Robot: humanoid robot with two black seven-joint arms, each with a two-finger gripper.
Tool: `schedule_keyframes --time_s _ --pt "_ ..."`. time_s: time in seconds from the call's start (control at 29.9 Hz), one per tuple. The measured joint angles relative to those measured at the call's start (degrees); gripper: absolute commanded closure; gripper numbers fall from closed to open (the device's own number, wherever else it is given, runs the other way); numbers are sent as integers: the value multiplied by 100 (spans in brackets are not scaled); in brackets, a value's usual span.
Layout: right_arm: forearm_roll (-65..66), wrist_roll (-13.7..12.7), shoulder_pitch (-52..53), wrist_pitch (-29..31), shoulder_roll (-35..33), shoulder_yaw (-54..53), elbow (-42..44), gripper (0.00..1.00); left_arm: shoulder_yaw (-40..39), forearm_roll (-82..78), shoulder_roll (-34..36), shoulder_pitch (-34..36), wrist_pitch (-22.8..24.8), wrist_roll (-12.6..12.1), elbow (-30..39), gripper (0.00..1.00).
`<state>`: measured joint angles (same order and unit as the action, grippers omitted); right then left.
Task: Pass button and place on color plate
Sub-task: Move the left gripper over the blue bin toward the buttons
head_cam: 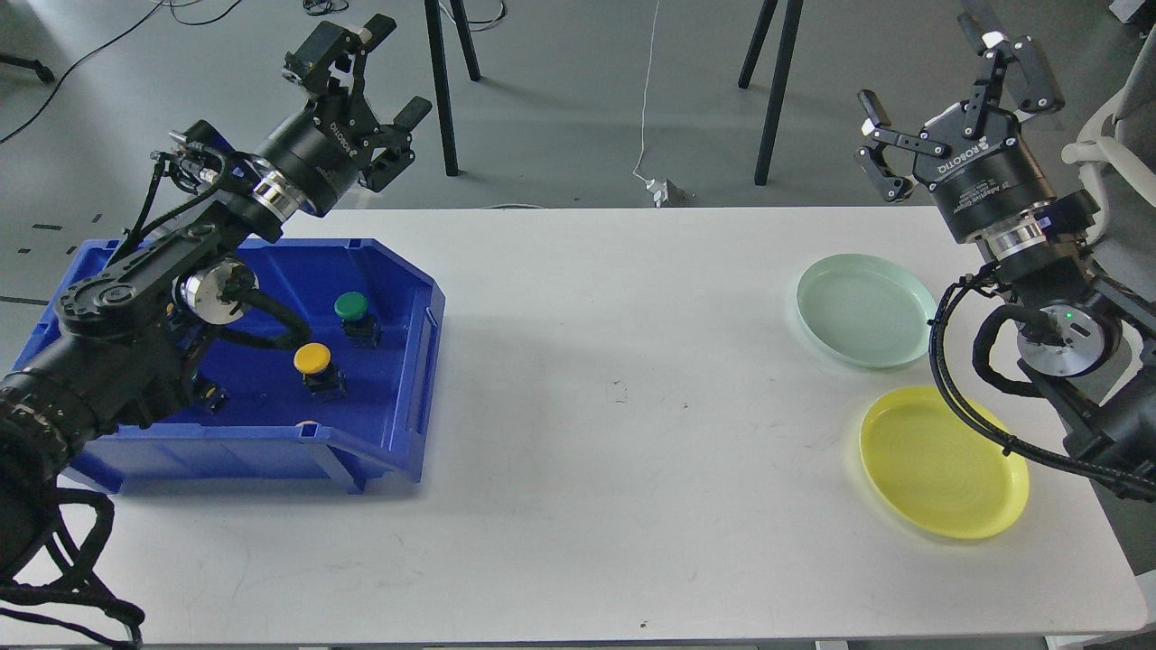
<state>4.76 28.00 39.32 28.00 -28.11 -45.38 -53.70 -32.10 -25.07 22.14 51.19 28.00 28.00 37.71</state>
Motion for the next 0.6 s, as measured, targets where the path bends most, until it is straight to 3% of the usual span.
schedule_keyframes --time_s 0.3,0.47,0.6 --pt "-1 0 -38 0 15 -23 0 1 -219 102 81 -78 1 0 38 0" --pt "-2 0 -45 0 19 -25 -18 1 -390 456 -588 -70 0 0 -349 0" --pt "-2 0 -45 0 21 -31 -18 1 -434 487 -679 -88 0 0 321 0"
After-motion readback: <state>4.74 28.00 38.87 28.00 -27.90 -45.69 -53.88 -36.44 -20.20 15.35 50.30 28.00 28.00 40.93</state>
